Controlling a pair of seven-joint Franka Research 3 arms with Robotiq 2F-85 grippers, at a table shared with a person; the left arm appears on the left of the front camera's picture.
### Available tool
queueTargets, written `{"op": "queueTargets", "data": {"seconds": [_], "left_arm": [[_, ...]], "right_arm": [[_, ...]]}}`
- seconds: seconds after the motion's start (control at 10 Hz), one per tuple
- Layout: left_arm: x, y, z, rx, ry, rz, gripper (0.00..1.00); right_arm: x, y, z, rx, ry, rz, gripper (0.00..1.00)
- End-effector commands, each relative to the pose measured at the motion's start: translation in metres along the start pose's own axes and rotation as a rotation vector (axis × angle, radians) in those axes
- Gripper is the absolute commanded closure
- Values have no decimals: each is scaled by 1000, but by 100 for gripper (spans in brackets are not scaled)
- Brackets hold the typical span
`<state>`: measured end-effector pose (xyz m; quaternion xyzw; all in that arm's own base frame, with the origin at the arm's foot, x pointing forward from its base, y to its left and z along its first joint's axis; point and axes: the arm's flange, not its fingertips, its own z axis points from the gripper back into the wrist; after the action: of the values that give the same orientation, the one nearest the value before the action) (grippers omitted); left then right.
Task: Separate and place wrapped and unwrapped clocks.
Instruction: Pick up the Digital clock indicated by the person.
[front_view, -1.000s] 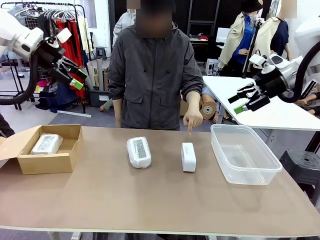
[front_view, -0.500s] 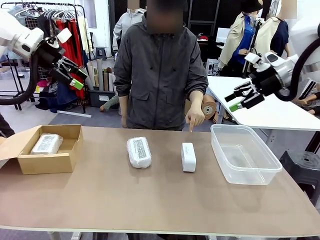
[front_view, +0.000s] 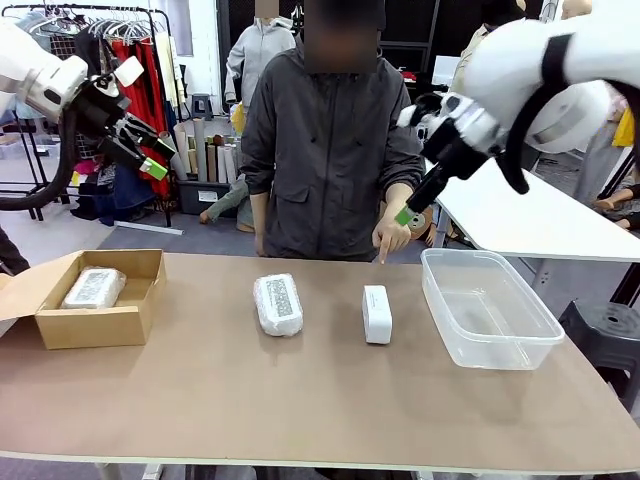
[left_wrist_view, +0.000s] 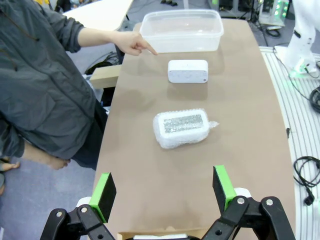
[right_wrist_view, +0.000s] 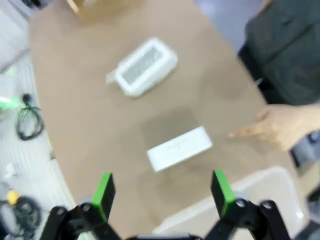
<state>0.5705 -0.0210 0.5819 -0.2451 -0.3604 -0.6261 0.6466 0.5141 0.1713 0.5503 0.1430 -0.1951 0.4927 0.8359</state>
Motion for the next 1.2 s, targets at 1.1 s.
{"op": "queueTargets", "data": {"seconds": [1.1], "left_arm": [[0,-1,1,3,0,1,0]], "right_arm": [[35,-14,-80,-318,420,-142,0]]}}
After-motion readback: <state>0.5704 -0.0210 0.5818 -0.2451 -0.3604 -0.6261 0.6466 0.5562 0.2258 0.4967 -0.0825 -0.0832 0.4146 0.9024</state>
